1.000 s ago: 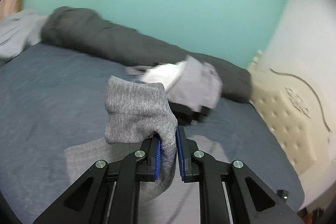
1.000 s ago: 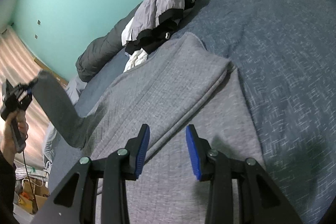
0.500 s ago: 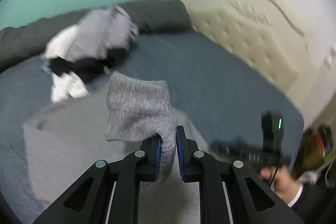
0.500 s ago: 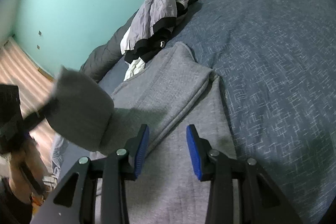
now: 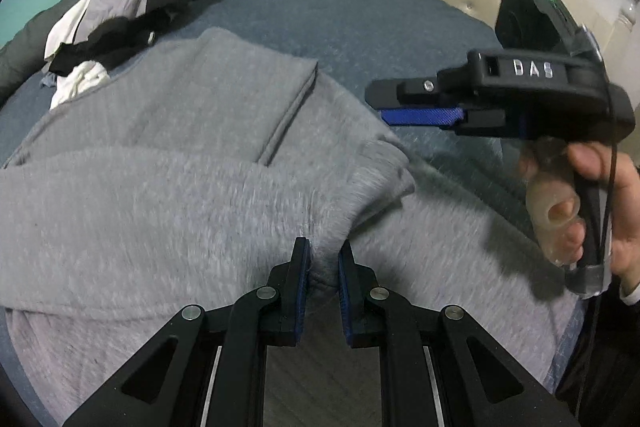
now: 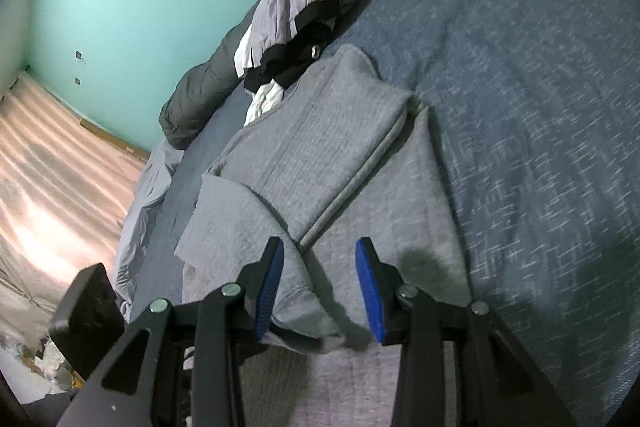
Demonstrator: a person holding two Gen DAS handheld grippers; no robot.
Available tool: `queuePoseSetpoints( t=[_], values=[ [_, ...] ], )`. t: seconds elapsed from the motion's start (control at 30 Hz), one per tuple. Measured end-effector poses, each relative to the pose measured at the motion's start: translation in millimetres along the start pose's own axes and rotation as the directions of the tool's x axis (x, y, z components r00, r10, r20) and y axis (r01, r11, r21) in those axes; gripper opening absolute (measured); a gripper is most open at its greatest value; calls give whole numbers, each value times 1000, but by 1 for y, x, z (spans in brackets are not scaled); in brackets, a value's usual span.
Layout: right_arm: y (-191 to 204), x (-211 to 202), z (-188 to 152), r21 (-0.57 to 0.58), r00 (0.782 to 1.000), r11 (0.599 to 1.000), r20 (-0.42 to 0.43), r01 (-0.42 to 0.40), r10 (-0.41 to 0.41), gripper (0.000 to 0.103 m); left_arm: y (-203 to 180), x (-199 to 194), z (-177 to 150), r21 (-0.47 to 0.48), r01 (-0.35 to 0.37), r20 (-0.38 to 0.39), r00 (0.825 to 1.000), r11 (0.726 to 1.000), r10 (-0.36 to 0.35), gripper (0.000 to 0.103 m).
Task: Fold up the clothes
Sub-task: 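Lower the grey sleeve onto the sweatshirt body and open the left tool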
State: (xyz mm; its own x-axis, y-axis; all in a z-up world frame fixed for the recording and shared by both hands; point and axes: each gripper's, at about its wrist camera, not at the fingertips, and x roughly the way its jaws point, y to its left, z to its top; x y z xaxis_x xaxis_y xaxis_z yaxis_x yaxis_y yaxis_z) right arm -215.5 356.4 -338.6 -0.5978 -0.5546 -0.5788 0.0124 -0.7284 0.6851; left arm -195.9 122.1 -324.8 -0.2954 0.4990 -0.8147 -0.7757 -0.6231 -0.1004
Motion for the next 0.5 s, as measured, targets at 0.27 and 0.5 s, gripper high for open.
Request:
queuePoseSetpoints(
  t=[0.27,0.5],
  values=[
    [3,12,-8,-28,996,999,-81,37,-39,38,4,-21,-10,9,30,-2,1000,1000,-30,27],
    [22,27,-21,-110,987,994,-159,7,-24,38,38,-58,-23,-87,47,39,998,995,-44,40]
  ],
)
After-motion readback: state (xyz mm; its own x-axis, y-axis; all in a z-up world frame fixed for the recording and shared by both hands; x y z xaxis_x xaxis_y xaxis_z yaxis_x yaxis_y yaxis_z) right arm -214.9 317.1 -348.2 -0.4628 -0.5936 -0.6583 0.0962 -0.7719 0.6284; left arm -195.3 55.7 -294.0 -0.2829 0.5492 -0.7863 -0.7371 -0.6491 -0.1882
